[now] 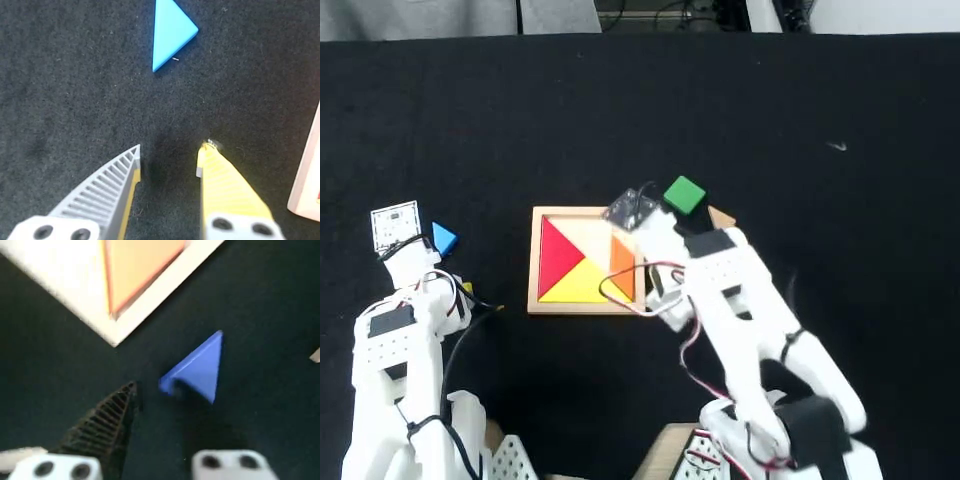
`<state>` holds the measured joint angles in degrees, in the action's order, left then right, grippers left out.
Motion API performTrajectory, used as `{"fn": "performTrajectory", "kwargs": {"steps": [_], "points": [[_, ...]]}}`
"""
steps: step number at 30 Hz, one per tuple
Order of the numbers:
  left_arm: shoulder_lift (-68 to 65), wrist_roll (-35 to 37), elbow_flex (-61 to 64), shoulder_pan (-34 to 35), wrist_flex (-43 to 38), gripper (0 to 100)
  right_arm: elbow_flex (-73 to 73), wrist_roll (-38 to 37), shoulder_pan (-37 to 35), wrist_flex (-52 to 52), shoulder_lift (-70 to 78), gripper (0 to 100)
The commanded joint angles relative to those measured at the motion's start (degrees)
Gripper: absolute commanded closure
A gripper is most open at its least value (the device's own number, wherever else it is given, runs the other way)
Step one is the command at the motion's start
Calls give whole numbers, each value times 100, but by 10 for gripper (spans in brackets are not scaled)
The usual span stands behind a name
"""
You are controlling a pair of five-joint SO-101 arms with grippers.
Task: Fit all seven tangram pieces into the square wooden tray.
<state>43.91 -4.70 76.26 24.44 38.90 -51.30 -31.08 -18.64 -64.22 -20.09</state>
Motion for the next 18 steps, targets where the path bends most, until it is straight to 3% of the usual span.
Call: {"fn": "performTrajectory", "kwargs": {"steps": [1, 18], "points": [[114, 18, -22, -66, -88, 809, -251, -633, 105, 79, -374, 706], [114, 18, -22, -66, -88, 809, -295, -765, 281, 888, 760, 730]]}}
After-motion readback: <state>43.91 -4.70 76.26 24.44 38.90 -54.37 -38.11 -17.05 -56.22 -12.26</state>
